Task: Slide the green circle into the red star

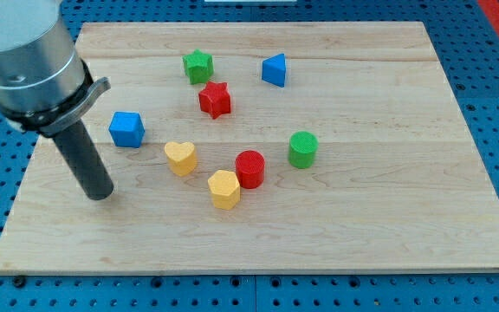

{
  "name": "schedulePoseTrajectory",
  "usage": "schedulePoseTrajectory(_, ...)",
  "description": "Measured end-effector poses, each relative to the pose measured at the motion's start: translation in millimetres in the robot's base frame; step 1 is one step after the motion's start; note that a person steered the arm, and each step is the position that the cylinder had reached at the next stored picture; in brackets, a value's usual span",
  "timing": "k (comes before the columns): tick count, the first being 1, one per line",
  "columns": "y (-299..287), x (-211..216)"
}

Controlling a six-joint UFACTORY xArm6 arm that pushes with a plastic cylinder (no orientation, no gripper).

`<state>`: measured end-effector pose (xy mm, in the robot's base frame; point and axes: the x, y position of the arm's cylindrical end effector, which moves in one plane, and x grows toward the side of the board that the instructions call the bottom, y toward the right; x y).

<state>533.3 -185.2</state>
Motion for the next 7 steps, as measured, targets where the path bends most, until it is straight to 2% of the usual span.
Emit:
schedulePoseTrajectory(1,19,60)
schedulePoseTrajectory(2,123,75)
schedulePoseTrajectory(3,172,45)
schedulePoseTrajectory(4,277,38)
schedulePoseTrajectory(5,271,-6)
schedulePoseTrajectory(6,295,-20)
schedulePoseTrajectory(7,236,-54)
